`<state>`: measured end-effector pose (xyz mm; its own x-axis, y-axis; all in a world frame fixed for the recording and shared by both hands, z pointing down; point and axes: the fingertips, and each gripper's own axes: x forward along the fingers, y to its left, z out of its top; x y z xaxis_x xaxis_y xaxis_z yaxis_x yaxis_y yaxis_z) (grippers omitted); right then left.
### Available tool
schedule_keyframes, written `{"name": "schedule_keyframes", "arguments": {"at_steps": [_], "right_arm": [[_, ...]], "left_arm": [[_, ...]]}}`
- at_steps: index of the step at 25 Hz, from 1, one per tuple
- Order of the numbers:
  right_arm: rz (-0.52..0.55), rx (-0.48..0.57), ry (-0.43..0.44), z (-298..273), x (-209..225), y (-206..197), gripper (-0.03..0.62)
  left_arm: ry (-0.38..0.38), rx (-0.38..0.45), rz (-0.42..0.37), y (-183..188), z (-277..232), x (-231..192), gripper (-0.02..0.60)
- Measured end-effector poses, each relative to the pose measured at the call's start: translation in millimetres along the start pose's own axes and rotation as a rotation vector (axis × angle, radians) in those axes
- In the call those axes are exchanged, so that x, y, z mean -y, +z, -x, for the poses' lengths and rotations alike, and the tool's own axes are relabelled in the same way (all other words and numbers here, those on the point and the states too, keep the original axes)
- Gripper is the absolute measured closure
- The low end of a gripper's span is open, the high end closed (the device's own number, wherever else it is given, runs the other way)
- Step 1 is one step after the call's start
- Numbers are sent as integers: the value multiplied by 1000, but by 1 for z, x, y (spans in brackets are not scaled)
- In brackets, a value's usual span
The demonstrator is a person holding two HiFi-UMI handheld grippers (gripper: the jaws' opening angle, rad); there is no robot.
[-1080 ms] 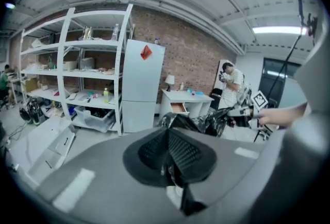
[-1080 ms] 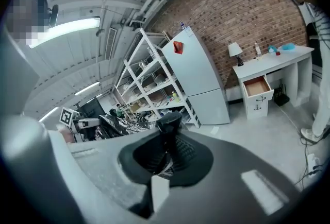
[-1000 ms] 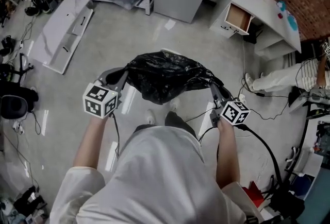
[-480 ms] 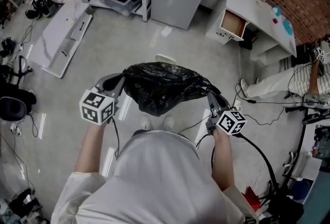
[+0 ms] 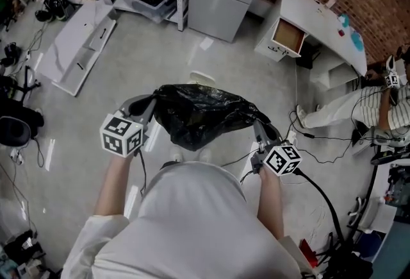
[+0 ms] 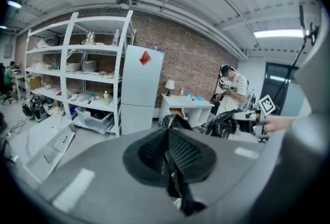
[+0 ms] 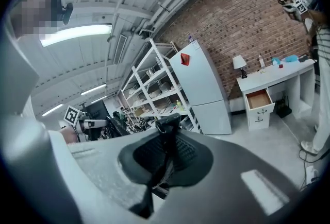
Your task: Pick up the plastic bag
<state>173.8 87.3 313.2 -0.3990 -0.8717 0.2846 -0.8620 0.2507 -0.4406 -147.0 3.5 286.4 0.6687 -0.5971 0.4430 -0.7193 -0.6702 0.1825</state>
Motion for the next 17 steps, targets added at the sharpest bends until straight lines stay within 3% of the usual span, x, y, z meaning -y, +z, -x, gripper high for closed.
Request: {"name": "schedule_keyframes", "arguments": {"at_steps": [4,17], "right_arm": [[8,5,8,-1,5,8,592],[5,5,1,1,19,8,592]], "left_arm": [[3,12,29,6,-4,6,575],[25,-10,16,-4,-15,11,575]]}}
